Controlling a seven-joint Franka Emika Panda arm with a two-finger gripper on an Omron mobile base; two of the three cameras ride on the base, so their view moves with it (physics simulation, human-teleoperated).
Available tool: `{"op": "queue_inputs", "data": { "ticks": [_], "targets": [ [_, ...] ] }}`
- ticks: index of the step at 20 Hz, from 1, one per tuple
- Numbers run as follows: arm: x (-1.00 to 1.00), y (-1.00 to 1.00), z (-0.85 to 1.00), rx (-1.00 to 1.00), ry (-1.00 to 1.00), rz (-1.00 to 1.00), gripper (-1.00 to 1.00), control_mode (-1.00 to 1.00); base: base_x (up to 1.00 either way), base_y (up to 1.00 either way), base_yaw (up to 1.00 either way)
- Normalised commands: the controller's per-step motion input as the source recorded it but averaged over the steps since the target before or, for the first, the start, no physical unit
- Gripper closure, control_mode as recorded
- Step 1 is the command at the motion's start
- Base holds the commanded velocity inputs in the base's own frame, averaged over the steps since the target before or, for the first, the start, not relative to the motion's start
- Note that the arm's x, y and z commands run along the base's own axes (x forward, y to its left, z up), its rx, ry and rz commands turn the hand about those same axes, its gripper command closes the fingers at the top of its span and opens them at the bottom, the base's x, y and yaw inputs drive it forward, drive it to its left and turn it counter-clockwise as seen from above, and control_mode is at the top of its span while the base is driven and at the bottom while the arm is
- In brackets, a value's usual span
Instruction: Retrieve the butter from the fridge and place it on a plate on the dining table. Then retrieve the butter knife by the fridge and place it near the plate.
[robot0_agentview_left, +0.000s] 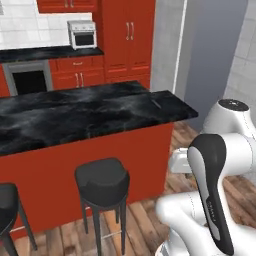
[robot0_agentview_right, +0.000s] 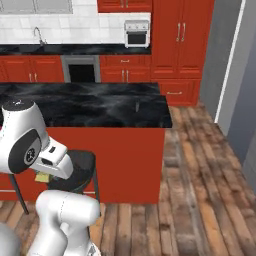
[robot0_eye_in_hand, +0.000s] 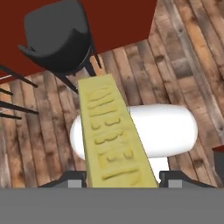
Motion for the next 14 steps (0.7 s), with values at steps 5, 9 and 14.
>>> {"op": "queue_inputs", "data": {
  "ticks": [5,9,14],
  "targets": [
    [0.00,0.00,0.00,0.00,0.00,0.00,1.00,1.00,0.00,0.32,0.41],
    [0.00,0.00,0.00,0.00,0.00,0.00,1.00,1.00,0.00,0.38,0.51],
    [0.00,0.00,0.00,0.00,0.00,0.00,1.00,1.00,0.00,0.46,0.54]
  ]
}}
